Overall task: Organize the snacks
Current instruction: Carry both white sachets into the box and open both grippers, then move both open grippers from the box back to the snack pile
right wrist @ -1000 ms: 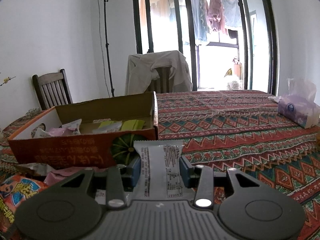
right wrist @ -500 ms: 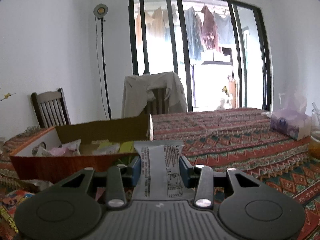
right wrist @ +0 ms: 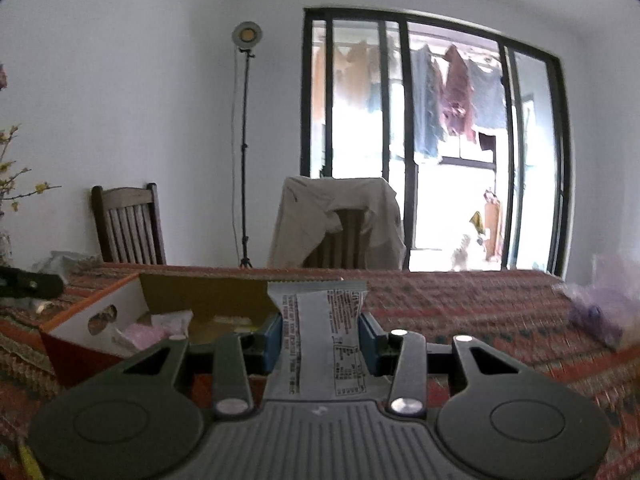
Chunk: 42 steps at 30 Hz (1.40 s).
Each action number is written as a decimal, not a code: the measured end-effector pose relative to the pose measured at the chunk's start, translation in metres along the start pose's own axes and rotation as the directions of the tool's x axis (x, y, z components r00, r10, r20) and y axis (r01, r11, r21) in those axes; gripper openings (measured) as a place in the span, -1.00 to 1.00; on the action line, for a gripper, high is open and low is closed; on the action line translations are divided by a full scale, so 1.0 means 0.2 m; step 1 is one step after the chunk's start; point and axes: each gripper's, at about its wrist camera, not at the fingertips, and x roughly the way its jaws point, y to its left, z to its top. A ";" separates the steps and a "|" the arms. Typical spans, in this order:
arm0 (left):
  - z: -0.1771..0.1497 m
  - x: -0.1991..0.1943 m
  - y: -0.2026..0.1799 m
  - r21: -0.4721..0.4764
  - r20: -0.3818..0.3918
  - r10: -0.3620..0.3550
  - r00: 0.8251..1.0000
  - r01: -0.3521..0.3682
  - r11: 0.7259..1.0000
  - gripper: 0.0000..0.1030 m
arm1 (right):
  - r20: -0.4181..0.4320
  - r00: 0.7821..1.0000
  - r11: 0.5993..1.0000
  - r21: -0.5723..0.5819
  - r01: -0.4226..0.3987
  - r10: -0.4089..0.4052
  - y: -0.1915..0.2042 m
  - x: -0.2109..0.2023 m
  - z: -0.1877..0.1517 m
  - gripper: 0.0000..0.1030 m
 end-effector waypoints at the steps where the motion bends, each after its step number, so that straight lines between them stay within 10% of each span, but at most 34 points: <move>1: 0.01 0.02 0.00 -0.003 0.002 0.000 1.000 0.000 1.000 -0.17 | 0.005 1.000 1.000 -0.007 -0.001 0.001 0.01 0.02 0.02 -0.23; 28: -0.03 0.39 0.02 -0.033 -0.003 0.028 1.000 -0.028 0.999 0.03 | -0.090 0.996 1.000 -0.004 -0.003 0.003 0.11 0.44 -0.04 -0.14; 31: -0.03 0.35 0.03 -0.046 0.036 0.026 0.999 -0.024 0.999 0.74 | -0.089 0.996 1.000 0.001 -0.007 0.007 0.10 0.43 -0.05 0.41; 34: -0.04 0.31 0.03 -0.069 0.090 0.051 0.995 -0.045 0.997 1.00 | -0.062 0.998 1.000 0.006 0.000 0.000 0.10 0.41 -0.05 0.97; 42: -0.05 0.32 0.05 -0.090 0.077 0.078 0.994 -0.071 0.993 1.00 | -0.071 0.997 1.000 0.006 0.005 -0.004 0.09 0.41 -0.04 1.00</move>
